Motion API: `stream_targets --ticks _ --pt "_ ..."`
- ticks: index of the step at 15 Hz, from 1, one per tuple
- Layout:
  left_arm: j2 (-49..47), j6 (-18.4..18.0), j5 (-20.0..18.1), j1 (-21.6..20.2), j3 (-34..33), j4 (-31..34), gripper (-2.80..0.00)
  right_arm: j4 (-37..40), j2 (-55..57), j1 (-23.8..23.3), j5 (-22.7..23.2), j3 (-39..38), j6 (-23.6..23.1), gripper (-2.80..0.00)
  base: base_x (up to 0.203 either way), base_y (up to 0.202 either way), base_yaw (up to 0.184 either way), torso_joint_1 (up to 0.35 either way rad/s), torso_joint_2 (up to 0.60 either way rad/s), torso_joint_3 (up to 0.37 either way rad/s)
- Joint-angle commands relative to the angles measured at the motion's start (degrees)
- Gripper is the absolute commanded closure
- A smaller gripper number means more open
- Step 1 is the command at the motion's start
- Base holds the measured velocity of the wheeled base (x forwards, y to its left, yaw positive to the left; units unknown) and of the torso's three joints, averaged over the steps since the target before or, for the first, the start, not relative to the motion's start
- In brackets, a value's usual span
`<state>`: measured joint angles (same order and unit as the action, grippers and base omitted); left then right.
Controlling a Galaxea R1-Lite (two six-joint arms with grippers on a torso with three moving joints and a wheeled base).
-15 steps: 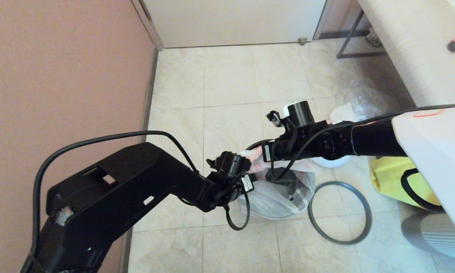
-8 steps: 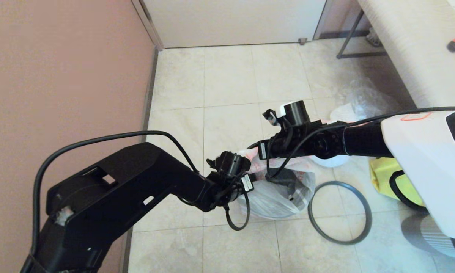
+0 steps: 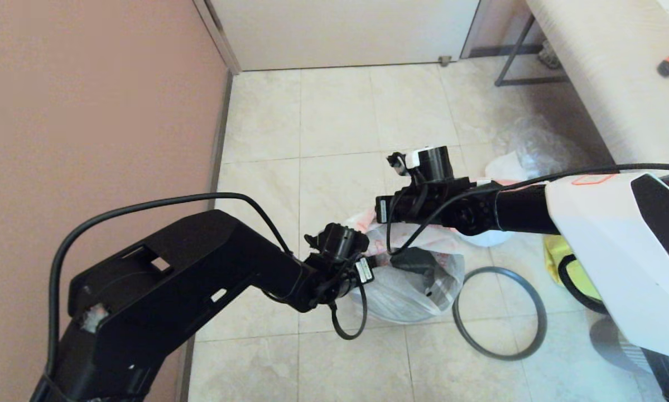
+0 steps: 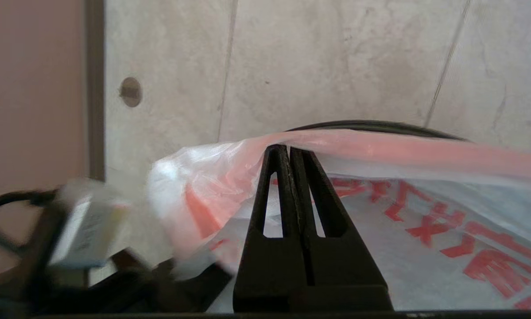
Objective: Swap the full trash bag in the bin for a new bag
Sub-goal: Put the new garbage bag on the trash can
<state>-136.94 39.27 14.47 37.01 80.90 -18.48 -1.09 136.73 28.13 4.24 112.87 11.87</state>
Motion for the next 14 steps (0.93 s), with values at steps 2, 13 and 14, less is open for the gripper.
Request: stream_targets --ticks 2,13,14 --pt "0.0 0.28 0.38 0.61 -0.13 -0.24 0.0 -4.71 3.63 -0.93 -0.51 -0.18 0.08 0.0 0.0 0.0 0.0 0.0 0.0 0.0" --pt "0.35 0.28 0.23 1.2 -0.9 -0.26 0.0 -5.33 3.98 -3.63 -0.55 0.11 2.54 0.0 0.0 0.0 0.0 0.0 0.0 0.0" --pt "0.6 0.28 0.3 1.29 -1.07 -0.33 0.0 -5.22 4.07 -4.29 -0.55 0.08 2.46 0.0 0.0 0.0 0.0 0.0 0.0 0.0"
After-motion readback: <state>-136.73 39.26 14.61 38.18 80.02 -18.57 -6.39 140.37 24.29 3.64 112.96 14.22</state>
